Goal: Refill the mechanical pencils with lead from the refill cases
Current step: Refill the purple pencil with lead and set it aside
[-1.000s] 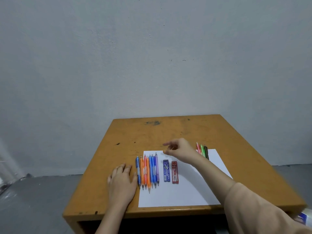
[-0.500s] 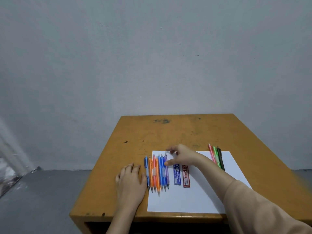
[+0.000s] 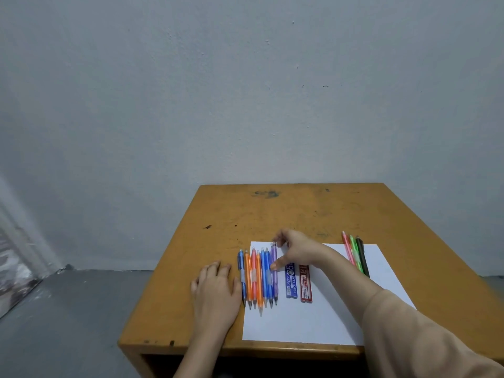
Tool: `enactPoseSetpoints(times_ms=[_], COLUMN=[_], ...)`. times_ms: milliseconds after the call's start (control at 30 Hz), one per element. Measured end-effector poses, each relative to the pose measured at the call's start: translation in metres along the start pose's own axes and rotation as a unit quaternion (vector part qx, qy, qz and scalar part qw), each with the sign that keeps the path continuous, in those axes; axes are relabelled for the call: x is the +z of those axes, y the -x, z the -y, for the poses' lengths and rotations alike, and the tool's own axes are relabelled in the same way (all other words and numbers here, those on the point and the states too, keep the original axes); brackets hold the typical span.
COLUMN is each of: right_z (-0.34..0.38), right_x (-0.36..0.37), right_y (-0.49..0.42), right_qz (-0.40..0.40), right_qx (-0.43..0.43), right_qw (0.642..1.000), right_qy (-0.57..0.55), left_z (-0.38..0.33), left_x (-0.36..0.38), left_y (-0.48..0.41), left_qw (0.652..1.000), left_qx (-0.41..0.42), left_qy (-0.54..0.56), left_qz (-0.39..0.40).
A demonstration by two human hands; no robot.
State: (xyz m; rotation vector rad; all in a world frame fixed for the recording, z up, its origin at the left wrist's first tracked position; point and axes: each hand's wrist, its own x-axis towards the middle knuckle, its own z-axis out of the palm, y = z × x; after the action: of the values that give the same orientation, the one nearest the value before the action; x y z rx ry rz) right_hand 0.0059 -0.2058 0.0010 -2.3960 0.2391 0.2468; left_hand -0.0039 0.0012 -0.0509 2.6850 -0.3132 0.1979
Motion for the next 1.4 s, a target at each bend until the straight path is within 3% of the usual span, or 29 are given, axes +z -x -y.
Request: enactPoseSetpoints(times_ms=[167,300,467,700,933,1233,1400], right_z=[0.015,0.026,0.03,0.03,0.022,0.013,0.002], right_x=[0.002,0.001,-0.001,0.004,0.014,0.022,0.022], right_y=[0.013,0.027,0.04,0.063,0.084,0.108,0.114], right_qz=[-0.042,-0.07,-0.172,-0.261,-0.313,-0.351,-0.326], right_qx=[-0.014,-0.014,-0.054,-0.093,-0.111,-0.081,-0.029], right_qw=[0.996,0.968,0.946,0.899,0.833,0.757,0.746], right_qy=[-0.072,-0.239,-0.271,-0.339,-0.441,-0.545,-0.58], left_z=[0.001,0.002,-0.001,0.0,-0.025,-0.029,-0.029], left_x=[0.001,0.003,0.002,0.005,0.004,0.023,0.021], left_y=[-0.001,0.001,0.003,0.009,0.028,0.025,0.027], left_qw=[1.0,0.999,0.995,0.964,0.931,0.914,0.931], left_qx=[0.001,0.008,0.04,0.174,0.26,0.249,0.201], left_qy=[0.007,0.033,0.049,0.095,0.17,0.214,0.232], left_qz=[-0.012,-0.037,-0.074,-0.175,-0.192,-0.239,-0.198])
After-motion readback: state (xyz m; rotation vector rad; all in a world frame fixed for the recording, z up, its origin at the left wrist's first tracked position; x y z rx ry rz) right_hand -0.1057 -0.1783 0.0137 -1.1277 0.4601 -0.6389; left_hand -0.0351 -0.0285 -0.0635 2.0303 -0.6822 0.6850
